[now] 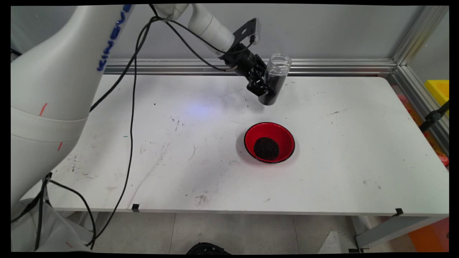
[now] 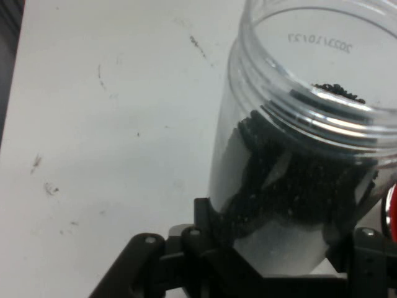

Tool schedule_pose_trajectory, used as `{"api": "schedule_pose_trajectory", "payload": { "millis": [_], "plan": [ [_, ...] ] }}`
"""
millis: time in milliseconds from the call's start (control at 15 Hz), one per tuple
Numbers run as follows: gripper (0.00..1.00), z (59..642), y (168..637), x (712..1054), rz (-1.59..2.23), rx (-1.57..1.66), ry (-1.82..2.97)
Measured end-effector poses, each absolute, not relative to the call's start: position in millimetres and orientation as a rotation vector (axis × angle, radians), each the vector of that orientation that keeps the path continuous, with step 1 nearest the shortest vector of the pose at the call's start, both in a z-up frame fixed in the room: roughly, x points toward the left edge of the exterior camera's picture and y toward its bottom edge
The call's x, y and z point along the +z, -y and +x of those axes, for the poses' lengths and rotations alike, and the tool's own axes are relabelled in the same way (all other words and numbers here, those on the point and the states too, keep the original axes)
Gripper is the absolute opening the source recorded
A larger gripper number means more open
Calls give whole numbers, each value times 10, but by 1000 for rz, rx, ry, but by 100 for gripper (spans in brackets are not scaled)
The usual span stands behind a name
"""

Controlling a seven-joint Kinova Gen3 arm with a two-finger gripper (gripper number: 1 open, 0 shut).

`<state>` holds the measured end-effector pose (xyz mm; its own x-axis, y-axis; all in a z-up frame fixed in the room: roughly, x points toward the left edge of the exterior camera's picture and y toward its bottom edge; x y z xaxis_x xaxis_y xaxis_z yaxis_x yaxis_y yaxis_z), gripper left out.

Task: Pour the black seasoning powder in the red bowl, then place the picked object on the table

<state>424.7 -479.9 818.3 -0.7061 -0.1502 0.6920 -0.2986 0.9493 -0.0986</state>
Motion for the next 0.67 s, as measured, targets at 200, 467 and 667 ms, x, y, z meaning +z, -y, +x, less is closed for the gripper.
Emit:
{"api": "schedule_pose_trajectory", "payload": {
  "millis": [200,467,667],
  "plan": [
    [0,4262,4817,8042,347,240,2353],
    [0,4276,4814,7887,364,214,2338],
    [0,4285,4815,7793,373,201,2325]
  ]
}}
